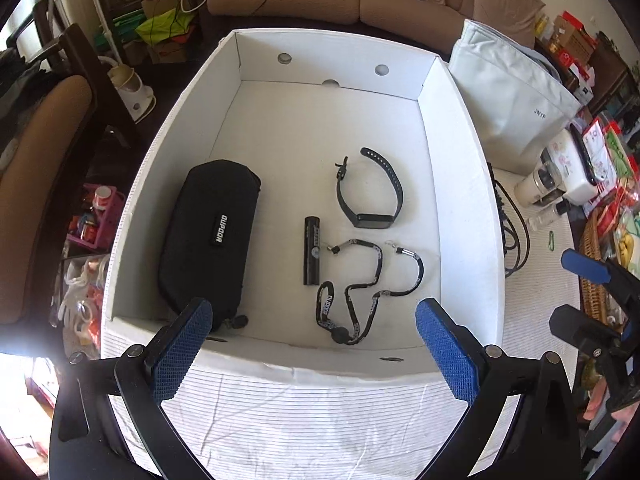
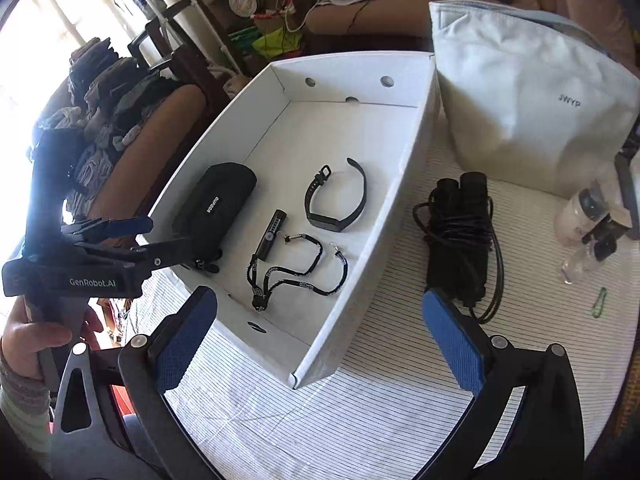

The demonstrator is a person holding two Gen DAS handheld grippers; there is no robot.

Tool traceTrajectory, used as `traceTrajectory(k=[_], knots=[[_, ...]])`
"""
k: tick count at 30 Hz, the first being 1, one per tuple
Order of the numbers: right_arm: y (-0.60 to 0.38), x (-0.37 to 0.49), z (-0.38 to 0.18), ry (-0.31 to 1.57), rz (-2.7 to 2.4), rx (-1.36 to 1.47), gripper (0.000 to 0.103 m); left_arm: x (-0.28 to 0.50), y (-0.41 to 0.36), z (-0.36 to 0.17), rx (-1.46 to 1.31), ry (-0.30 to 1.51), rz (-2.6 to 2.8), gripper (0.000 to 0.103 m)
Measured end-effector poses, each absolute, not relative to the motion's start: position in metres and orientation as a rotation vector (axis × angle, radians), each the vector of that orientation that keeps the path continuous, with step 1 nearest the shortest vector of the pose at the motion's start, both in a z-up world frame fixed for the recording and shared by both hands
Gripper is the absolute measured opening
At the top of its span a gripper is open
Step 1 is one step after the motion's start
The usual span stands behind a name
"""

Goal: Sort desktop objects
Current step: 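Move the right gripper back toward the coiled black cable bundle, then grasp the coiled black cable bundle with the right gripper and lift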

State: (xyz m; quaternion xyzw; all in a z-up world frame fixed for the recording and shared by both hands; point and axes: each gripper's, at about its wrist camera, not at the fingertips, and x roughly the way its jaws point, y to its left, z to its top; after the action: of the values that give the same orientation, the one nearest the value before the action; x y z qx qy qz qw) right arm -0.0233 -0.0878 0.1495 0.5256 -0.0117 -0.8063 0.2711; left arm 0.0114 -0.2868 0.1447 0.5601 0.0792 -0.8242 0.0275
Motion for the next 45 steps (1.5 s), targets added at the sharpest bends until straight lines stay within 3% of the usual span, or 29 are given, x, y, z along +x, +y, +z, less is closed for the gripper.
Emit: traceTrajectory(k=[9, 18, 25, 37, 38, 40, 45], knots=[[-0.025, -0.023, 0.143, -0.036, -2.268, 1.402, 0.103, 0.008, -0.215, 0.148, 1.692, 0.158, -2.615, 0.103], [0.029, -0.049, 0.099, -0.107, -2.311, 1.33, 0.103, -0.013, -0.175, 0.152, 1.652, 0.578, -2.768, 0.103], [0.01, -0.082, 0.053, -0.202, -2.301, 1.334, 0.103, -0.03, -0.152, 0.143, 1.692, 0.638, -2.78, 0.103], [-0.052, -0.115, 0.01, 0.144, -2.335, 1.381, 0.103, -0.042, -0.158, 0.127, 1.711, 0.717, -2.756, 0.103], [-0.055, -0.115, 0.007, 0.157, -2.333, 1.384, 0.101, -0.042, -0.159, 0.124, 1.718, 0.727, -2.749, 0.103], [-0.058, -0.115, 0.001, 0.184, -2.327, 1.39, 0.07, -0.042, -0.161, 0.121, 1.727, 0.748, -2.741, 0.103], [-0.051, -0.107, 0.007, 0.166, -2.324, 1.367, 0.067, -0.042, -0.16, 0.119, 1.749, 0.801, -2.737, 0.103]])
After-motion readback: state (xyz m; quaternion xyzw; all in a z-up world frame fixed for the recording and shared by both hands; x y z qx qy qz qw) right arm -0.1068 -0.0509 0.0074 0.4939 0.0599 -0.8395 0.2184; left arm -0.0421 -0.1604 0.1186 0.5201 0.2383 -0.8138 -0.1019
